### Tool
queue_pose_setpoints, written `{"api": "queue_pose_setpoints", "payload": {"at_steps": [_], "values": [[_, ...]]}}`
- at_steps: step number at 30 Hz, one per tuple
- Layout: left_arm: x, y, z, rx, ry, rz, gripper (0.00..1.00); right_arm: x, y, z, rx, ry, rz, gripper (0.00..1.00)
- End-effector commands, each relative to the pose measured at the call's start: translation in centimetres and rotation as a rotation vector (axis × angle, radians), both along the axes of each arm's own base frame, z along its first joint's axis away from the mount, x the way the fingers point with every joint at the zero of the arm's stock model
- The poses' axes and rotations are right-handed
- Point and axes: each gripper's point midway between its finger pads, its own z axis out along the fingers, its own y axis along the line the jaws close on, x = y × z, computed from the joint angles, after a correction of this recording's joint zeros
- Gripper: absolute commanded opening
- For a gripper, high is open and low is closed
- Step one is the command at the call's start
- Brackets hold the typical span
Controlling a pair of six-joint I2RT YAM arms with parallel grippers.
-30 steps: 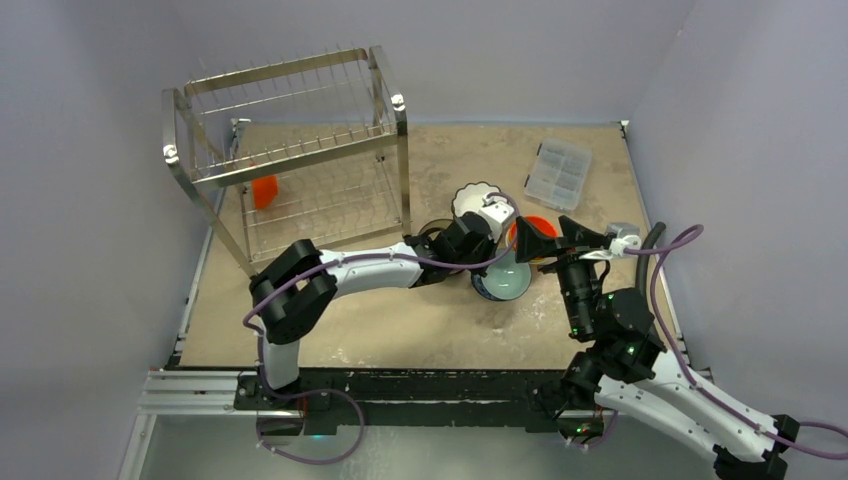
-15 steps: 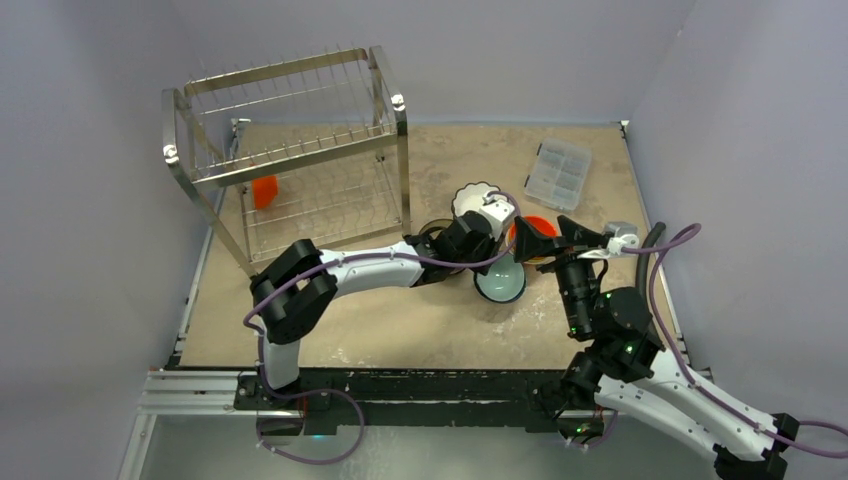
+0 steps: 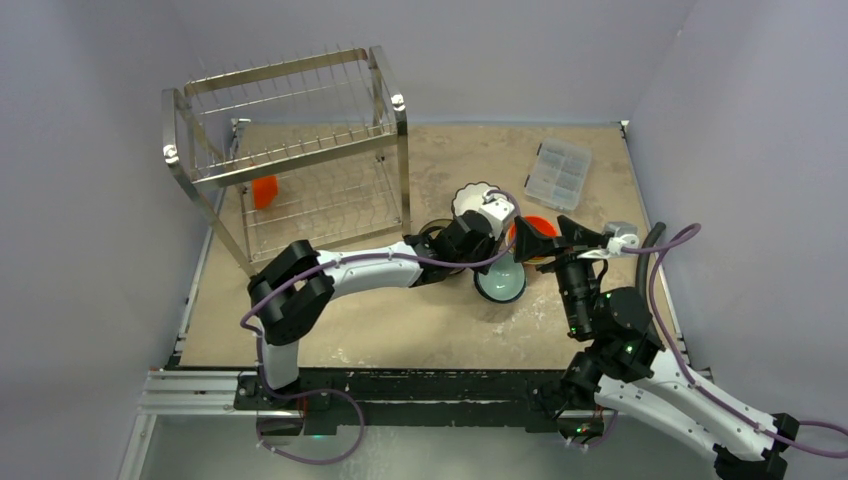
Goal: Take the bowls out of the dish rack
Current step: Place the bowl with the bowl.
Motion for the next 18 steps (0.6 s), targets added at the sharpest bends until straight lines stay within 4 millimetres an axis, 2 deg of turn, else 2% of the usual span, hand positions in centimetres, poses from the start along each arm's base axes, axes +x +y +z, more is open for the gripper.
{"api": "queue_pose_setpoints", "payload": {"at_steps": [1,8,10,18], "values": [[0.3,-0.6,3.5,-0.065,-0.04,0.013,0.21,-0.1,-0.1,1.1,0.027,-0.026,-0.003,0.99],[0.4,-0.9,2.4,-0.037,-0.026,0.01,0.13,0.0,0.3,1.0,0.016,-0.022,0.005,0.99],[0.2,-0.5,1.5,-0.005,-0.005,0.01,0.11,0.1,0.4,0.9,0.012,-0.02,0.007,0.99],[0.4,-0.5,-0.2,0.049,0.029,0.017,0.1,0.2,0.8,0.5,-0.003,-0.013,0.018,0.99]]}}
